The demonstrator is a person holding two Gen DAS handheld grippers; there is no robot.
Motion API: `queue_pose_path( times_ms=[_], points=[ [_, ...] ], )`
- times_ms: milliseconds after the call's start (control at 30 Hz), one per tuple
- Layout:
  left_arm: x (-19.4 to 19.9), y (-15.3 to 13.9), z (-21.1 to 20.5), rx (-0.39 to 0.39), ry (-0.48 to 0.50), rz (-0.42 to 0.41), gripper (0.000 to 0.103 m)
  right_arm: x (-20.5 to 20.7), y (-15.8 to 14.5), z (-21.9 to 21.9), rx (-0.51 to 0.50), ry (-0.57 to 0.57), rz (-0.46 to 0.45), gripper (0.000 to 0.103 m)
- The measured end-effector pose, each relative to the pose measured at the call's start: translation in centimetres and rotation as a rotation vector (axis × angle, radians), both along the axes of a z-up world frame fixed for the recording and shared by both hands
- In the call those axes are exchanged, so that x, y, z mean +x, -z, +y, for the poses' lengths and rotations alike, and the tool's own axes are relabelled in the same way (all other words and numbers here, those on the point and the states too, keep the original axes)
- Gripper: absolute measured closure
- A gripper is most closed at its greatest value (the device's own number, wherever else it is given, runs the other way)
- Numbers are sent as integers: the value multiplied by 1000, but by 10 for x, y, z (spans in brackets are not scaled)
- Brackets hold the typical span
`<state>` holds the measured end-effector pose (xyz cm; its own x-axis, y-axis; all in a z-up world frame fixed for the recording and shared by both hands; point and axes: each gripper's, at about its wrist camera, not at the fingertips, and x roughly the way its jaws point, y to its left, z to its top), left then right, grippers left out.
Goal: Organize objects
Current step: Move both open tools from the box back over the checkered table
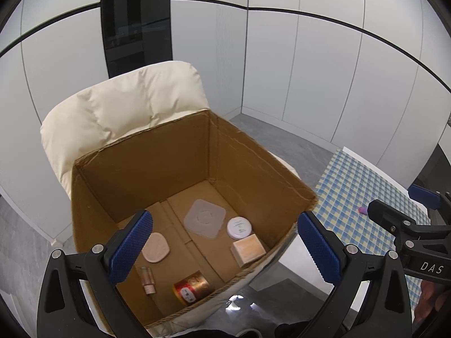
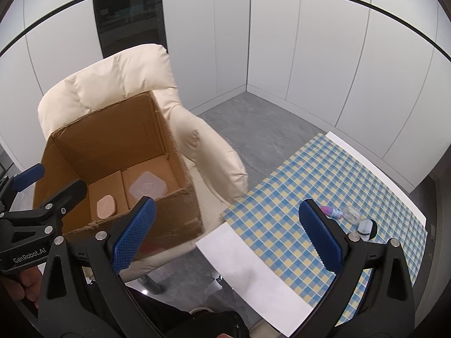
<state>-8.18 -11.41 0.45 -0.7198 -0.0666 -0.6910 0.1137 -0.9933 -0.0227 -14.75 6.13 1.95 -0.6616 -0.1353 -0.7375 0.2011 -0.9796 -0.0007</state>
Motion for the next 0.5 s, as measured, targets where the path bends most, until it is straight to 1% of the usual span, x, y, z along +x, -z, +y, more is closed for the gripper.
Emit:
queue_pose_path(
  times_ms=[500],
  points=[
    [-13, 0, 42, 6, 72, -3, 0, 7, 1, 50, 4, 80, -1, 0]
  ],
)
